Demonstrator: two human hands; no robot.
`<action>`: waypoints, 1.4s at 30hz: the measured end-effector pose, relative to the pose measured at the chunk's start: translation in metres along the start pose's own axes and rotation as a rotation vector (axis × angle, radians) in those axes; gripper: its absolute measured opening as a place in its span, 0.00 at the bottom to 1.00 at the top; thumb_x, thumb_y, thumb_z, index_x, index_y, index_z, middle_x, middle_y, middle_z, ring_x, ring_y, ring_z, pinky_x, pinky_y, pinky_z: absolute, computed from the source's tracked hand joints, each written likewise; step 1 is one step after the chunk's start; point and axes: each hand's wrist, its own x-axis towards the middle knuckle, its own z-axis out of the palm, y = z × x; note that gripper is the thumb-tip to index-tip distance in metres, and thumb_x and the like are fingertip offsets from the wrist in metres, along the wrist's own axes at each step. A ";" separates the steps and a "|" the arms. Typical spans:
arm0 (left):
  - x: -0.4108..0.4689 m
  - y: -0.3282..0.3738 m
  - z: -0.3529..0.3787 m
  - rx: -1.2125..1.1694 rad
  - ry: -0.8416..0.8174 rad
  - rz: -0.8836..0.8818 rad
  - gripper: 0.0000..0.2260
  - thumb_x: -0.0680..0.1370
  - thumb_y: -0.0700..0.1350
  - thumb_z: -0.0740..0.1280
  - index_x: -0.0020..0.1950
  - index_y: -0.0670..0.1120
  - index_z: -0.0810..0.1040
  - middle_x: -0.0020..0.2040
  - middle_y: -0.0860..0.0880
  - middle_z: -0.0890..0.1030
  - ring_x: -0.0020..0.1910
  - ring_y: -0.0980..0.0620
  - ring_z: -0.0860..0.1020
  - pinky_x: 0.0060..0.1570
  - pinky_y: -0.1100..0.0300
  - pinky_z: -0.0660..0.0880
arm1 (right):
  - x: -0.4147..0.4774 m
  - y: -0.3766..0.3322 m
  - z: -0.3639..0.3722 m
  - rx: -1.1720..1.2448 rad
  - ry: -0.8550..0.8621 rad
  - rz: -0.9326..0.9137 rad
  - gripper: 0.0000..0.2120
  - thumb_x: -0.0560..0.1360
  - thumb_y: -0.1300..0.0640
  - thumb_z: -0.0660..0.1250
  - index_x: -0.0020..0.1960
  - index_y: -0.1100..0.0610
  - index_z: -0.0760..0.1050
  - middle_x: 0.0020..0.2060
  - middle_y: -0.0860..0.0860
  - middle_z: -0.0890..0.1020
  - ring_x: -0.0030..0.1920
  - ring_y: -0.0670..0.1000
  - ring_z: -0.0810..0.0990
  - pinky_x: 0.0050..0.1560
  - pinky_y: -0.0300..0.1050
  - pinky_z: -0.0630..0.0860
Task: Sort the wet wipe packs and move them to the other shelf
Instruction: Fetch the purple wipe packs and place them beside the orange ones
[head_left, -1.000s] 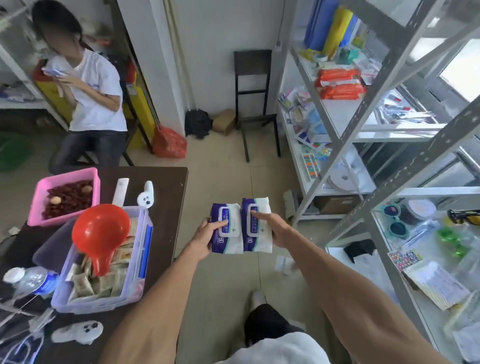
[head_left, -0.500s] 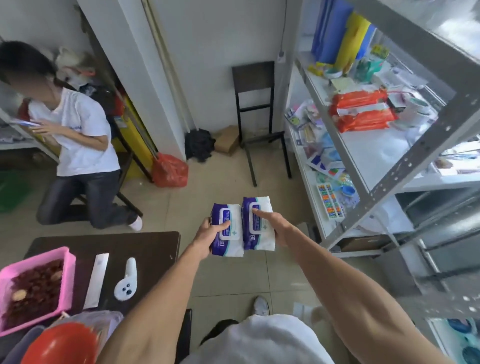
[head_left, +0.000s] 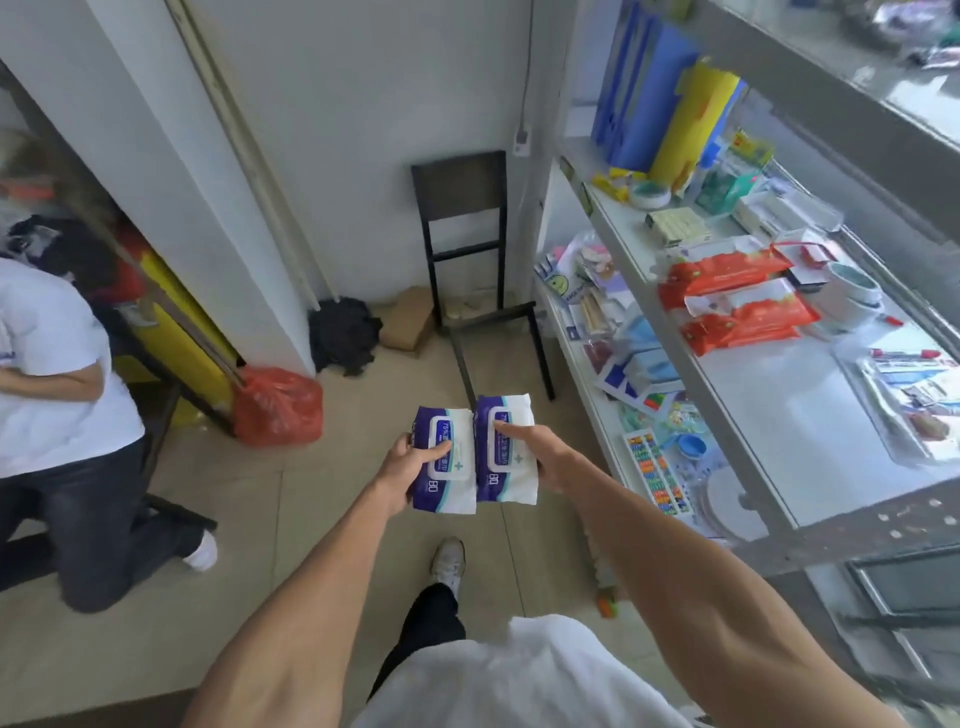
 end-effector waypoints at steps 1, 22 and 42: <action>0.017 0.015 0.000 0.009 -0.015 -0.003 0.23 0.71 0.42 0.79 0.61 0.45 0.74 0.55 0.42 0.85 0.50 0.41 0.85 0.50 0.44 0.82 | 0.010 -0.016 0.003 0.014 0.001 -0.012 0.12 0.75 0.56 0.74 0.56 0.58 0.79 0.54 0.60 0.85 0.55 0.63 0.84 0.56 0.60 0.83; 0.203 0.193 0.275 0.431 -0.687 -0.124 0.25 0.72 0.41 0.78 0.66 0.44 0.76 0.59 0.39 0.85 0.57 0.36 0.83 0.60 0.34 0.77 | 0.050 -0.123 -0.181 0.681 0.560 -0.347 0.22 0.66 0.61 0.76 0.60 0.61 0.80 0.53 0.64 0.85 0.45 0.60 0.86 0.49 0.61 0.84; 0.157 0.103 0.573 1.221 -1.022 0.248 0.17 0.78 0.46 0.73 0.64 0.41 0.78 0.59 0.42 0.84 0.58 0.42 0.82 0.58 0.52 0.79 | -0.030 -0.053 -0.330 0.762 1.380 -0.185 0.27 0.71 0.43 0.78 0.61 0.60 0.78 0.55 0.54 0.84 0.54 0.57 0.84 0.60 0.60 0.80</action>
